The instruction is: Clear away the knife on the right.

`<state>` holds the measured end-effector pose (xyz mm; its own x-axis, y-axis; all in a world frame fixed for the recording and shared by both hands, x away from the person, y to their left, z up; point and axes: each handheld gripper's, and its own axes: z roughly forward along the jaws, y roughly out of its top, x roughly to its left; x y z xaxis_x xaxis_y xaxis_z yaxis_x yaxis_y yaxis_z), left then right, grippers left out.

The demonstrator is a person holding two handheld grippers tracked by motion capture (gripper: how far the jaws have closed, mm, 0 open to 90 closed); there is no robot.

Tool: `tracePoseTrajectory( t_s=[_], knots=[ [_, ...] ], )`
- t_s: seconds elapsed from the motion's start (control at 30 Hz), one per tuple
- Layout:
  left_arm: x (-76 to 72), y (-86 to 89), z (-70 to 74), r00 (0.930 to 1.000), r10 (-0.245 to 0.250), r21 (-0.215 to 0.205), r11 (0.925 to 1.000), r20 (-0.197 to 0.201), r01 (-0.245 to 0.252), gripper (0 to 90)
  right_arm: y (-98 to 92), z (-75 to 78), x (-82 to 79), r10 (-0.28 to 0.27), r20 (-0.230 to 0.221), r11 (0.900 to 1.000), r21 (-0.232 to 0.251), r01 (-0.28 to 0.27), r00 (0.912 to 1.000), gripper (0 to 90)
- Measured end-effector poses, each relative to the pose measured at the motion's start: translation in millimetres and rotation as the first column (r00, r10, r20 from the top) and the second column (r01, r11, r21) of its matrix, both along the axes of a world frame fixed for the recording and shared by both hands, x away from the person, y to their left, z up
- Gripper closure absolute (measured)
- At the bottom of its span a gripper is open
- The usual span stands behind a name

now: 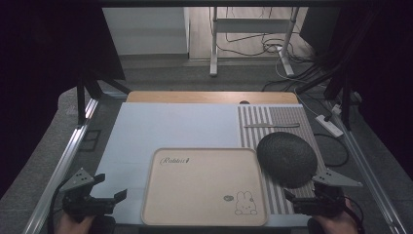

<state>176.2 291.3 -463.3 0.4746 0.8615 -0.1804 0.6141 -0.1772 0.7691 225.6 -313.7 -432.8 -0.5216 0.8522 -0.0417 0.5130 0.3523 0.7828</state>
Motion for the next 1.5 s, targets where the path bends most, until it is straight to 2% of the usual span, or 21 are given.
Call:
tracePoseTrajectory(
  t_s=[0.53,0.87,1.07,1.4,1.5],
  knots=[
    [0.1,0.9,-0.2,0.9999,0.011,-0.006,0.9999,-0.007,-0.011,1.7,1.4,-1.2,3.2,-0.003,-0.031,1.0,-0.012,0.003,0.9995,0.0],
    [0.2,1.0,-0.3,0.9998,0.016,-0.006,0.9998,-0.009,-0.016,1.8,4.0,-1.9,4.5,0.001,-0.045,0.999,-0.037,-0.002,0.999,0.0],
    [0.3,1.1,-0.3,0.9998,0.018,-0.006,0.9998,-0.01,-0.018,1.9,4.6,-2.3,7.4,-0.009,-0.072,0.999,-0.044,0.005,0.9974,0.0],
    [0.5,1.1,-0.4,0.9997,0.02,-0.007,0.9998,-0.014,-0.02,1.8,4.3,-0.8,11.4,-0.014,-0.061,0.999,-0.032,0.012,0.9981,0.0],
    [0.5,1.2,-0.4,0.9997,0.021,-0.008,0.9998,-0.014,-0.021,1.8,6.1,0.1,12.2,0.005,-0.041,0.999,-0.034,-0.006,0.9991,0.0]
  ],
)
